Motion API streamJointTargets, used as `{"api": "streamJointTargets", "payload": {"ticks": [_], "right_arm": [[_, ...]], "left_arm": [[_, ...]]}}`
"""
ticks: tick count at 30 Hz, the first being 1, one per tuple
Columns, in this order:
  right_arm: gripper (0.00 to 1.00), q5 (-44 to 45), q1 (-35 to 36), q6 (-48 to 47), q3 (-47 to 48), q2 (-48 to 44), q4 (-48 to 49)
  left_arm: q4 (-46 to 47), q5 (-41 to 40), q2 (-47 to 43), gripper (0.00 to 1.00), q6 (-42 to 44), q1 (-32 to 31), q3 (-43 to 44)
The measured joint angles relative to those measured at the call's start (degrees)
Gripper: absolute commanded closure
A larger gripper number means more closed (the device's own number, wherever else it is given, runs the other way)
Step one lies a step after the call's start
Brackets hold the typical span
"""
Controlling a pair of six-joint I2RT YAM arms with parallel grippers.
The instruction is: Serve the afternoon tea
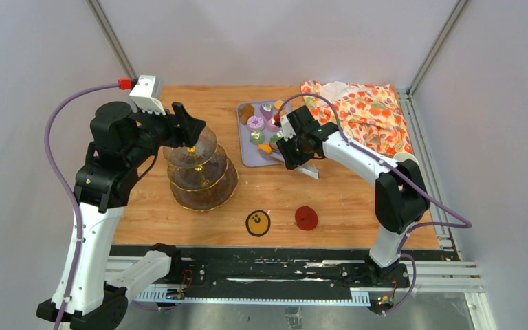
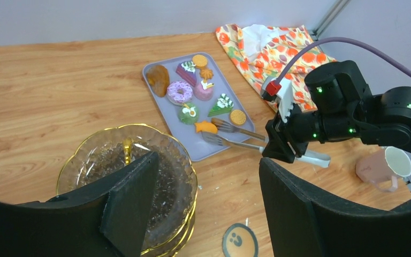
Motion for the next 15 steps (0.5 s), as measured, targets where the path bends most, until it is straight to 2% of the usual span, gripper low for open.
{"api": "streamJointTargets", "payload": {"ticks": [8, 12, 15], "right_arm": [[0.55, 2.5, 0.1, -0.1, 2.1, 1.6, 0.0], [0.63, 3.3, 0.2, -0.5, 2.8, 3.3, 0.0], [0.73, 3.5, 0.4, -1.0, 3.1, 4.2, 0.0]], "left_arm": [[0.0, 0.0, 0.0, 0.27, 0.0, 0.0, 0.0], [0.0, 0.0, 0.0, 0.27, 0.0, 0.0, 0.0], [0.0, -0.1, 0.0, 0.27, 0.0, 0.0, 0.0]]}}
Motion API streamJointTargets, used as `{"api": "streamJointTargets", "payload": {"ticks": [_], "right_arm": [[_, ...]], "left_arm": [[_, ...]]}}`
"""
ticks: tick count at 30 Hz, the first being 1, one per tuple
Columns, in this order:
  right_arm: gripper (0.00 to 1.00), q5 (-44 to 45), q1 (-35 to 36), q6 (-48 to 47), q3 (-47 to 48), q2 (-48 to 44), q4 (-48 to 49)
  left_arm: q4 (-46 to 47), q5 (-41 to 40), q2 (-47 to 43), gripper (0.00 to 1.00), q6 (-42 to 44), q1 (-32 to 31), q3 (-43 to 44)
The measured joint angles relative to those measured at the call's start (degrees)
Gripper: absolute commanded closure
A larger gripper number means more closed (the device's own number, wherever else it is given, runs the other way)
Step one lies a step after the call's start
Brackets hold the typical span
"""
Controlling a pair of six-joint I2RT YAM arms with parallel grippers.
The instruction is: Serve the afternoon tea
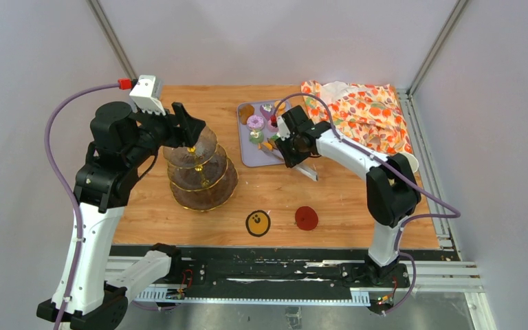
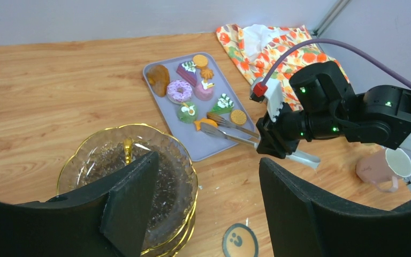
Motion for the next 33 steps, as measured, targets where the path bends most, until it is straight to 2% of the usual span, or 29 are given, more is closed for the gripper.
{"api": "streamJointTargets", "payload": {"ticks": [4, 9, 20, 33], "right_arm": [[0.88, 0.1, 0.7, -0.3, 0.0, 0.5, 0.0], [0.99, 1.4, 1.1, -0.3, 0.0, -0.4, -0.5], [0.99, 3.8, 1.1, 1.5, -2.0, -13.1, -3.2], [0.99, -0.6, 1.4, 4.4, -2.0, -23.3, -4.0]], "left_arm": [[0.0, -0.1, 0.0, 0.27, 0.0, 0.0, 0.0], [0.0, -0.2, 0.0, 0.27, 0.0, 0.0, 0.0], [0.0, -0.9, 0.5, 0.27, -0.5, 0.0, 0.0], [1.1, -1.4, 1.2, 0.27, -2.0, 0.0, 0.0]]}}
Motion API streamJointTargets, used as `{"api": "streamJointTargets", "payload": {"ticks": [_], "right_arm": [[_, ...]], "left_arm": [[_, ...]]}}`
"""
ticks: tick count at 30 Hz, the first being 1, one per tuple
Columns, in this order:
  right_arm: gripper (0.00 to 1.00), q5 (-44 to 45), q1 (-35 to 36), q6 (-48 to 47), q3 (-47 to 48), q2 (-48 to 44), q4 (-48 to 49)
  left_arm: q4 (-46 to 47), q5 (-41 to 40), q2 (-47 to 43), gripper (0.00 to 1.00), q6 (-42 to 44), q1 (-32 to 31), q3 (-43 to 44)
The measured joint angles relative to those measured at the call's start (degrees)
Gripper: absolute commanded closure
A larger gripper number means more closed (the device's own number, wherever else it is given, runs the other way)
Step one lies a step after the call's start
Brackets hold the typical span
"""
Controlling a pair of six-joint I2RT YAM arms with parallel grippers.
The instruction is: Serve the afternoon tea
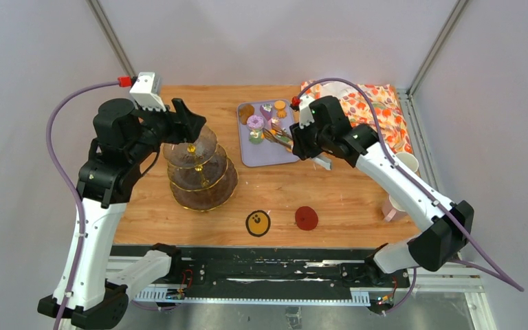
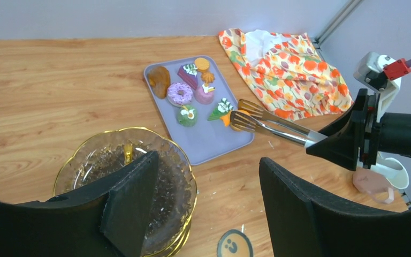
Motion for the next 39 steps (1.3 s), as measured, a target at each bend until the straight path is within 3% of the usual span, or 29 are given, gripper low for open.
{"api": "streamJointTargets", "payload": {"ticks": [9, 18, 39], "right_arm": [[1.0, -2.4, 1.3, 0.5, 0.0, -2.4, 0.0], [0.99, -5.6, 10.7, -1.6, 0.0, -5.9, 0.4], [0.99, -10.3, 18.9, -2.7, 4.1, 5.4, 3.9]], "left_arm": [[0.2, 0.0, 0.0, 0.27, -0.6, 0.0, 0.0], [0.2, -1.0, -0.7, 0.27, -1.1, 0.0, 0.0], [0.2, -2.2, -2.1, 0.27, -1.1, 0.0, 0.0]]}}
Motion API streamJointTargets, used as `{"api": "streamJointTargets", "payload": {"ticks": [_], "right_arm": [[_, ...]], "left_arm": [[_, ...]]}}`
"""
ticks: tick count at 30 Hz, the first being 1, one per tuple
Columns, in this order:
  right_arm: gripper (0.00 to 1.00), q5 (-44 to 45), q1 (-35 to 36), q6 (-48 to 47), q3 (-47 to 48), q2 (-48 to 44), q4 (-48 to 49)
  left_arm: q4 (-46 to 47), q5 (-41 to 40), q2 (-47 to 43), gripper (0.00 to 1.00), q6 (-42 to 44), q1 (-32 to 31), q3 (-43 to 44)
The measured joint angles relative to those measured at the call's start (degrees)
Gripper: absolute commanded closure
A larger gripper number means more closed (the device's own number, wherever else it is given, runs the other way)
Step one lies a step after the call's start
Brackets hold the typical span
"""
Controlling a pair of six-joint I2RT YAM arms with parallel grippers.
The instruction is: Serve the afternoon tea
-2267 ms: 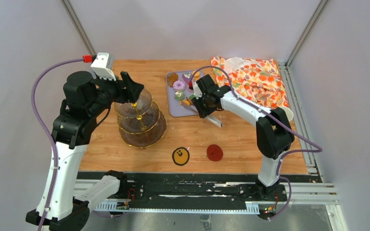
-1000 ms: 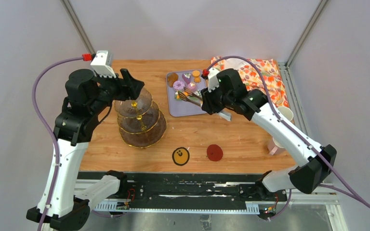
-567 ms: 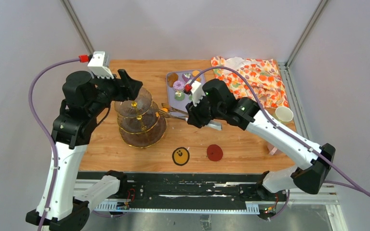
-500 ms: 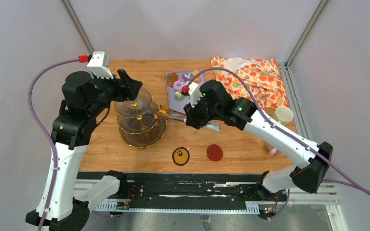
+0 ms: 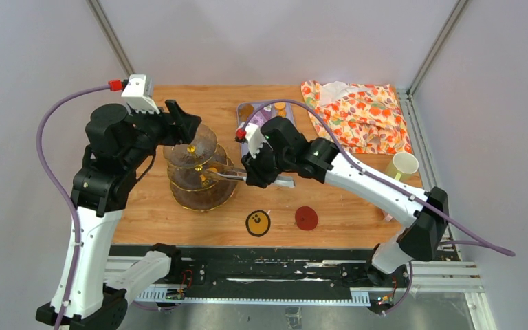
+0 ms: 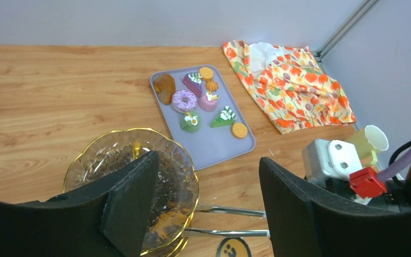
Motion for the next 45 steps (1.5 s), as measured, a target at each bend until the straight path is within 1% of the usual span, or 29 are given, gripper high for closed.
{"api": "streamJointTargets", "payload": {"ticks": [8, 9, 11, 12, 13, 15, 19, 25, 27, 31, 35, 37, 40, 45], "right_arm": [[1.0, -2.4, 0.4, 1.4, 4.1, 6.3, 2.8], [0.98, -2.6, 0.7, 1.7, 4.6, 7.1, 3.3], [0.9, -2.8, 1.5, 2.3, 5.3, 8.6, 4.1], [0.83, -3.1, 1.9, 2.8, 5.5, 9.3, 4.5], [0.74, -3.2, 2.3, 3.1, 5.7, 10.0, 4.8], [0.65, -3.5, 2.9, 3.8, 6.1, 11.2, 5.2], [0.58, -3.3, 3.1, 4.5, 6.0, 11.6, 5.4], [0.57, -1.6, 3.1, 4.6, 5.1, 10.3, 5.8], [0.61, -0.9, 3.1, 4.6, 4.8, 9.7, 5.8], [0.83, 0.6, 3.1, 4.4, 4.3, 8.5, 5.8], [0.96, 2.5, 3.0, 4.1, 2.5, 6.3, 5.7], [0.99, 3.6, 2.5, 4.1, 0.6, 4.0, 5.1], [1.0, 4.4, 0.8, 4.1, -2.2, -0.1, 4.4], [1.0, 6.9, -6.0, 4.1, -6.8, -7.8, 3.7]], "left_arm": [[0.0, -0.4, -0.2, 0.27, 0.0, 0.0, 0.0], [0.0, -0.4, -0.2, 0.27, 0.0, 0.0, 0.0], [0.0, -0.5, -0.2, 0.27, 0.0, 0.0, 0.0], [0.0, -0.6, -0.2, 0.27, 0.0, 0.0, 0.0], [0.0, -0.6, -0.2, 0.27, 0.0, 0.0, -0.1], [0.0, -0.7, -0.2, 0.27, 0.0, 0.0, -0.3], [0.0, -0.9, -0.2, 0.27, 0.1, 0.0, -0.7], [0.0, -0.9, -0.2, 0.27, 0.1, 0.0, -0.8], [0.0, -0.9, -0.2, 0.27, 0.1, 0.0, -0.8], [0.0, -0.8, -0.1, 0.27, 0.1, 0.0, -0.8], [0.0, -0.8, 0.0, 0.27, 0.1, 0.0, -0.8], [0.0, -0.8, 0.2, 0.27, 0.1, 0.0, -0.8], [0.0, -0.8, 0.4, 0.27, 0.1, 0.0, -0.8], [0.0, -0.8, 1.1, 0.27, 0.1, 0.0, -0.7]]}}
